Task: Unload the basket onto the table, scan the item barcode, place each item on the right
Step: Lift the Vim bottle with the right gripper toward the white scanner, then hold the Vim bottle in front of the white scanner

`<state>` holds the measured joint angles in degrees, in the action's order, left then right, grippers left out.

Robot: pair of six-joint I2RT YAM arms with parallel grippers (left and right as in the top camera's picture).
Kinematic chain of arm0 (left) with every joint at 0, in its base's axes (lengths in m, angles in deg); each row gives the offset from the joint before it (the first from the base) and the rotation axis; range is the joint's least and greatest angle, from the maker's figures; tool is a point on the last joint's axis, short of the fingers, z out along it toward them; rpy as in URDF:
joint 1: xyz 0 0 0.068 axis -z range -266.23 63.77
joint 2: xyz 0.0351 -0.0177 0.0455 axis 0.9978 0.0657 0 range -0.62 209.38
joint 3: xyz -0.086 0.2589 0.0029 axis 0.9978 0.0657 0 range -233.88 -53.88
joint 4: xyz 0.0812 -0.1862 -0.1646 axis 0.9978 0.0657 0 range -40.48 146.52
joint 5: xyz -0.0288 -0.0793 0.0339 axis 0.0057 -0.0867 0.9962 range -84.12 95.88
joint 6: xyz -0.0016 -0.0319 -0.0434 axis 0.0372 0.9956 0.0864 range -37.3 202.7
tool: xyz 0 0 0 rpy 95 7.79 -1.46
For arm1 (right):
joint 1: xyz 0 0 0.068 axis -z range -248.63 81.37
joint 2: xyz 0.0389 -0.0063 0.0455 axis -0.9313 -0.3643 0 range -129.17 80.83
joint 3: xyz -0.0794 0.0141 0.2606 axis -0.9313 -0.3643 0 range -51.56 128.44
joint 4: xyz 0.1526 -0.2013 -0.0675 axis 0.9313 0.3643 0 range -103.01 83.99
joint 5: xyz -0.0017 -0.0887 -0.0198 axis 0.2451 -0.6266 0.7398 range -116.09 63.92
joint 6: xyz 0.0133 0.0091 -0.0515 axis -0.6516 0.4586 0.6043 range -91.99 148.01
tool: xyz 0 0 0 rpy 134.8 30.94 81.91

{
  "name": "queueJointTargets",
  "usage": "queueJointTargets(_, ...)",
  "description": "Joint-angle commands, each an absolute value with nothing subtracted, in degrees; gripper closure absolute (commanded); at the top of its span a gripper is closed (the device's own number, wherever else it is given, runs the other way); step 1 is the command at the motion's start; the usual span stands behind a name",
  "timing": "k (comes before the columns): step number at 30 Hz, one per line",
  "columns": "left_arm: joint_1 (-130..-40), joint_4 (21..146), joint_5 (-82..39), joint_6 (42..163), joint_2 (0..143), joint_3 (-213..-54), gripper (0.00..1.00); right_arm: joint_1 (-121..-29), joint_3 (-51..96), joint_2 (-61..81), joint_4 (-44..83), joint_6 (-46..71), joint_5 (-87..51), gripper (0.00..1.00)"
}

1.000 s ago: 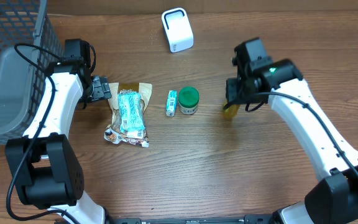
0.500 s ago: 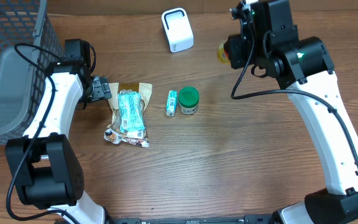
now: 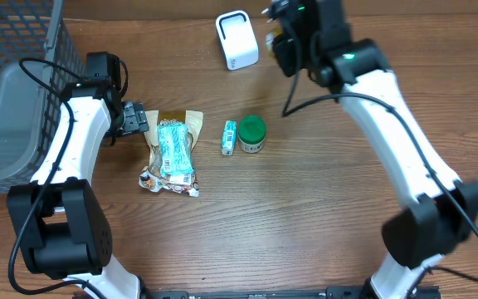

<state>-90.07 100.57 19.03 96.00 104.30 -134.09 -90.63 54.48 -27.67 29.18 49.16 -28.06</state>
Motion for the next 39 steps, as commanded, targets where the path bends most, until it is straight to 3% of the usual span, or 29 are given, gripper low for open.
queueJointTargets(1,-89.85,100.43,19.79,95.78,104.26,-134.39,0.0,-93.12,55.51,-29.77,25.12,60.48,-31.69,0.8)
queueJointTargets(9,-89.85,100.46,19.79,95.76,104.26,-134.39,0.01,-95.31,55.51,-35.11,12.4,71.6,-34.25,0.82)
queueJointTargets(25,-89.85,100.43,19.79,95.78,104.26,-134.39,0.0,-95.31,55.51,-43.11,-7.93,74.86,-37.66,0.81)
queueJointTargets(28,-89.85,100.43,19.79,95.78,104.26,-134.39,0.0,-95.31,55.51,-43.5,-10.07,74.84,-37.53,0.77)
queueJointTargets(39,-89.85,100.43,19.79,95.78,104.26,-134.39,0.0,-95.37,55.51,-43.54,-11.27,75.15,-35.01,0.78)
